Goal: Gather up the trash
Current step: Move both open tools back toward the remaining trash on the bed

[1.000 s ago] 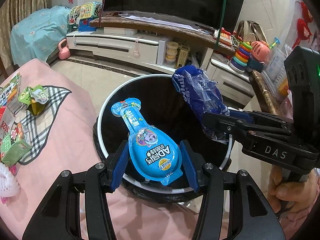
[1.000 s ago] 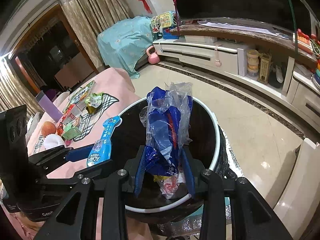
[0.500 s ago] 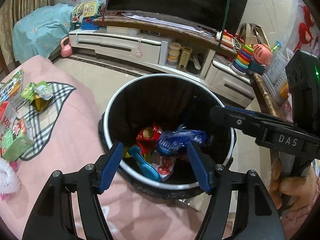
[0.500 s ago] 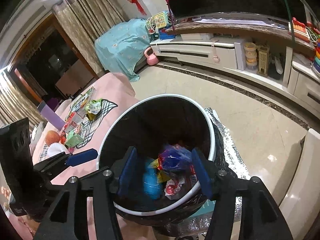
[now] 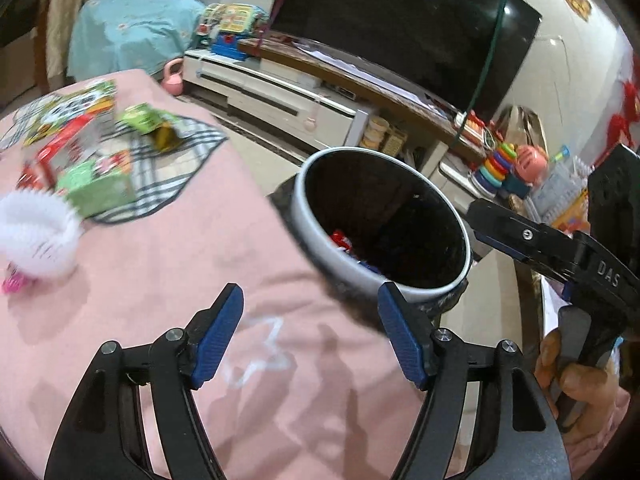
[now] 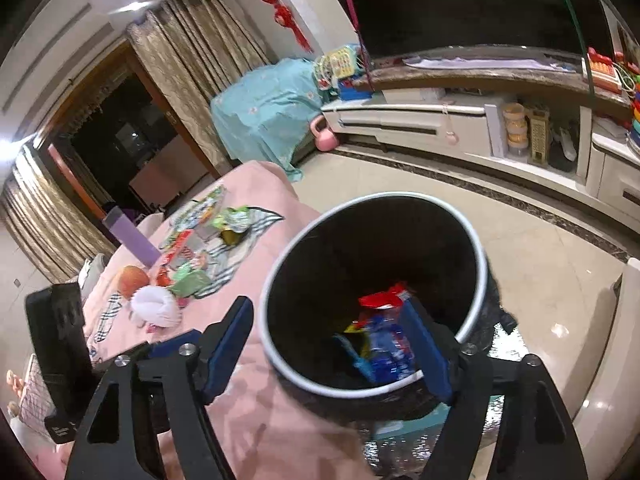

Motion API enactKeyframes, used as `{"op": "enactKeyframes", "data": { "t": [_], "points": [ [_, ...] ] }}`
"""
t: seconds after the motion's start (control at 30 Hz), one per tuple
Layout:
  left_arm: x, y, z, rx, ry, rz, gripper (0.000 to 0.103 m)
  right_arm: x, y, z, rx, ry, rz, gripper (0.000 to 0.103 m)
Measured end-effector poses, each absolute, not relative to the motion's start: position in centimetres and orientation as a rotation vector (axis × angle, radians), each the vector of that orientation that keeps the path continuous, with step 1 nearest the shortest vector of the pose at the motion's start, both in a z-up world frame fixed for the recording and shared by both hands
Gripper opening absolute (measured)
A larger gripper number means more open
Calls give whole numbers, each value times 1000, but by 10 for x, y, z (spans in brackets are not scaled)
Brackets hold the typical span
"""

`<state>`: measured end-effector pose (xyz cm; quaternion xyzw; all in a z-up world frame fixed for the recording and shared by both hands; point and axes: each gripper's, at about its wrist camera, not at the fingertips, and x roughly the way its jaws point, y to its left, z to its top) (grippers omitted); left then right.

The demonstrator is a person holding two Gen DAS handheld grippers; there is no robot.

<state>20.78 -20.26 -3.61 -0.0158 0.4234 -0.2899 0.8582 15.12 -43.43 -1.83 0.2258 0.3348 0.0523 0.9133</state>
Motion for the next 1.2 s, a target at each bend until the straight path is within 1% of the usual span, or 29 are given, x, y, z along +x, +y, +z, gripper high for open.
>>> {"op": "enactKeyframes", "data": {
  "t": [0.17,0.3,0.4,0.7,0.9,1.03,1.2],
  "points": [
    [195,-160,-35,-78,872,-545,71,145,-398,-15,447,672,162,81],
    [187,-122,-37,-91,860,-471,71,146,-363,-21,423,686,205,86],
    [183,-92,-42,-116,861,-412,71,148,-333,-27,386,711,242,88],
    [172,-26,-53,-142,849,-260,72,160,-264,-50,318,781,338,88],
    [169,6,-60,-144,837,-177,73,167,-230,-58,290,766,384,88],
    [173,27,-65,-171,847,-135,75,170,-212,-59,253,747,387,88],
    [180,49,-68,-214,852,-109,75,181,-202,-62,266,775,401,88]
  ]
}}
